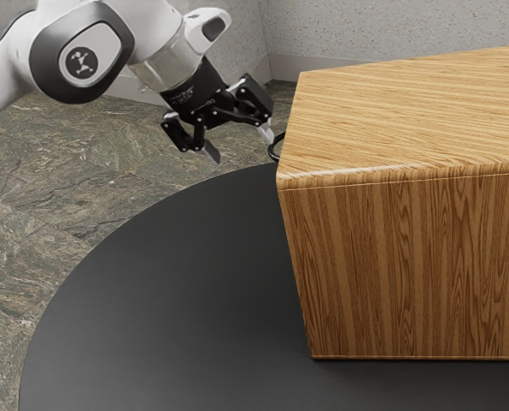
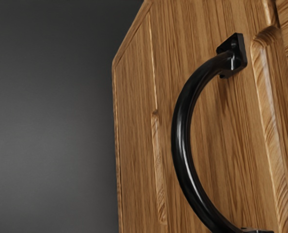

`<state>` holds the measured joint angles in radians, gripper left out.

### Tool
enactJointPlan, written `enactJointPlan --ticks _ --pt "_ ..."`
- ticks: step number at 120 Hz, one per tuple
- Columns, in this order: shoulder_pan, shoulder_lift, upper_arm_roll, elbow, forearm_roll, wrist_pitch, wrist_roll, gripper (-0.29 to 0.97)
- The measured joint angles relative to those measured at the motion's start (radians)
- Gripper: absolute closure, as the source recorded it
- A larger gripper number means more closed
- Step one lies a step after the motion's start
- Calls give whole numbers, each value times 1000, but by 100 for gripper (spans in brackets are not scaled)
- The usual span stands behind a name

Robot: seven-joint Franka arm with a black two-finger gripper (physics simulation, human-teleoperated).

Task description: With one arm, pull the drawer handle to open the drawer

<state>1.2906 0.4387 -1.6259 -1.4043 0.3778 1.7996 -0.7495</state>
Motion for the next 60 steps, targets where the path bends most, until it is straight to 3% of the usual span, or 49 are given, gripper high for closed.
enactJointPlan --ticks 29,60 --pt "-11 13 13 -2 -4 13 14 0" --pt "-100 62 102 8 -6 71 29 0"
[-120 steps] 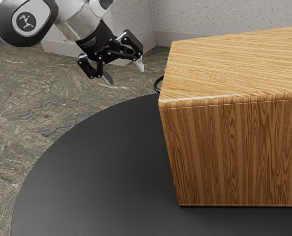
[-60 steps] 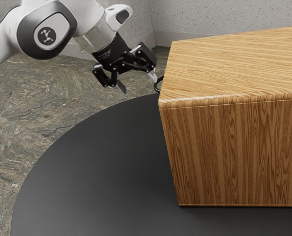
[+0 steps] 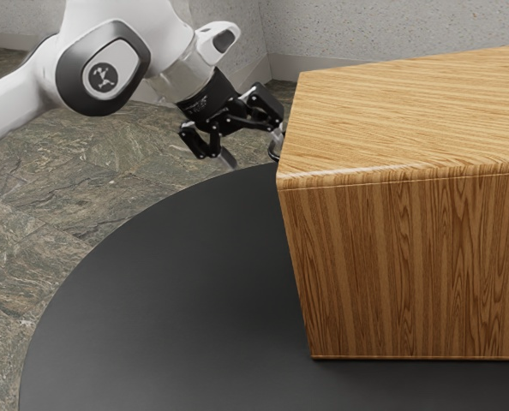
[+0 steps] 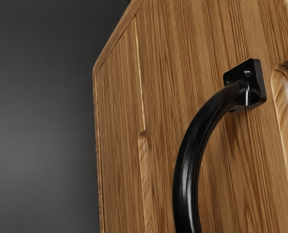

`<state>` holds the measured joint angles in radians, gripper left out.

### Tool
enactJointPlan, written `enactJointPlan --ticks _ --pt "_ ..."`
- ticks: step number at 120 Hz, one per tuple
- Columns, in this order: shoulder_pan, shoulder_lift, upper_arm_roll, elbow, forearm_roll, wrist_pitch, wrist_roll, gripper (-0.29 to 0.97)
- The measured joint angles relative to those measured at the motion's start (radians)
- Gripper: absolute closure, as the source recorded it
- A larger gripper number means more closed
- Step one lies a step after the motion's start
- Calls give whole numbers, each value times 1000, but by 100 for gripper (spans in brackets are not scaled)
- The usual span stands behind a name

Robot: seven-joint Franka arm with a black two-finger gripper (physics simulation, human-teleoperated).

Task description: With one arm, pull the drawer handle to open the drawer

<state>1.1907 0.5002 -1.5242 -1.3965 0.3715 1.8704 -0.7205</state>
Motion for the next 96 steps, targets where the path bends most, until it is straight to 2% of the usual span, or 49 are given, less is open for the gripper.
enactJointPlan --ticks 51,96 --pt "-11 15 53 6 -1 55 19 0" --pt "0 9 57 -24 -2 49 28 0"
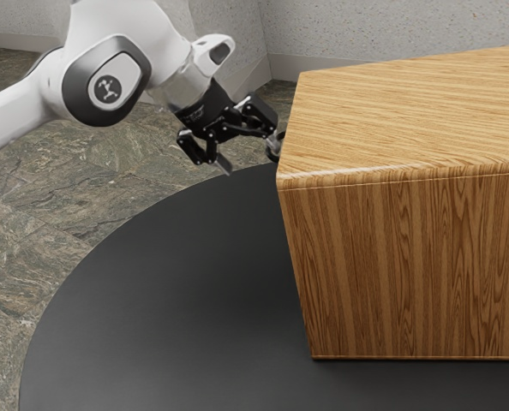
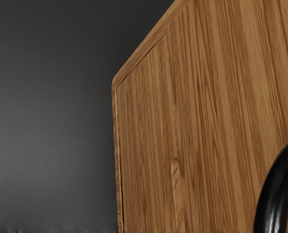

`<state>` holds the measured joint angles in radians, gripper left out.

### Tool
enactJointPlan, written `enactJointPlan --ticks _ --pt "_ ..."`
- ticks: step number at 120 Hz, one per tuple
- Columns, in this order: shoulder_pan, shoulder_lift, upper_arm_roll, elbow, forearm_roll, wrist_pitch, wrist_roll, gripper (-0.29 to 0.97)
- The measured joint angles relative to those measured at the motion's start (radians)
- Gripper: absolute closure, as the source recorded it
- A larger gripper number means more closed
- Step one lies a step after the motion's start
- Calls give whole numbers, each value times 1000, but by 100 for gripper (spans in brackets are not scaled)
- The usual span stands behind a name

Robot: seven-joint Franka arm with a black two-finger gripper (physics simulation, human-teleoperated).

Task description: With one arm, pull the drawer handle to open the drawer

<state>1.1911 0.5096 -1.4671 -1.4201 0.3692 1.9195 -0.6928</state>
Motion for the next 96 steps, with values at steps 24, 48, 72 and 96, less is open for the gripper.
enactJointPlan --ticks 24,48,72,96 --pt "39 -3 -10 -1 0 -15 5 0" --pt "81 -6 -13 -2 -2 -36 12 0" --pt "134 -6 -32 -4 -2 -69 18 0" --pt "189 -2 -98 -26 -4 -100 26 0"
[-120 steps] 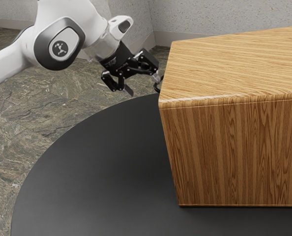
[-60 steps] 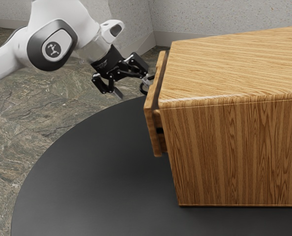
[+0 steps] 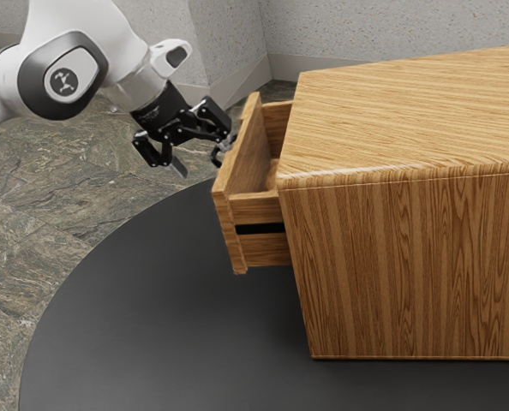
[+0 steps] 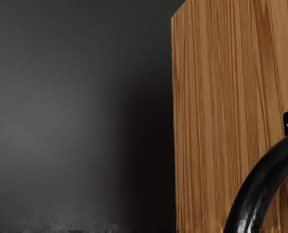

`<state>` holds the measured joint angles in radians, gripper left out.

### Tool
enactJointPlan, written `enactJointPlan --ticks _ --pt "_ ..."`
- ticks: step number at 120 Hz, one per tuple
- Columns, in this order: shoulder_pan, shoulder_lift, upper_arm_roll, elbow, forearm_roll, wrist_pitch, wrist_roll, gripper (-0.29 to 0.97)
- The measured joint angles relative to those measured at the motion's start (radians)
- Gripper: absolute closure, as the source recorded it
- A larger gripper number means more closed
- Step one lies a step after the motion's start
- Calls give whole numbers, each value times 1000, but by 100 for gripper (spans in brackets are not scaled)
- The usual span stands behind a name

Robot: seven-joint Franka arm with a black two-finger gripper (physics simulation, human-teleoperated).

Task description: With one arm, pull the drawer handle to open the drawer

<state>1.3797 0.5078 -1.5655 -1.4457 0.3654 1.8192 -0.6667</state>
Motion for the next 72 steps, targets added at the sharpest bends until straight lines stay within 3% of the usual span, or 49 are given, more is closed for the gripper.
enactJointPlan --ticks 21,52,61,72 --pt "22 1 -37 -31 -5 -13 9 0" --pt "163 4 -156 -90 -20 -17 19 0" --pt "229 6 -203 -118 -22 -16 20 0" --pt "402 35 -316 -181 -23 -25 22 0"
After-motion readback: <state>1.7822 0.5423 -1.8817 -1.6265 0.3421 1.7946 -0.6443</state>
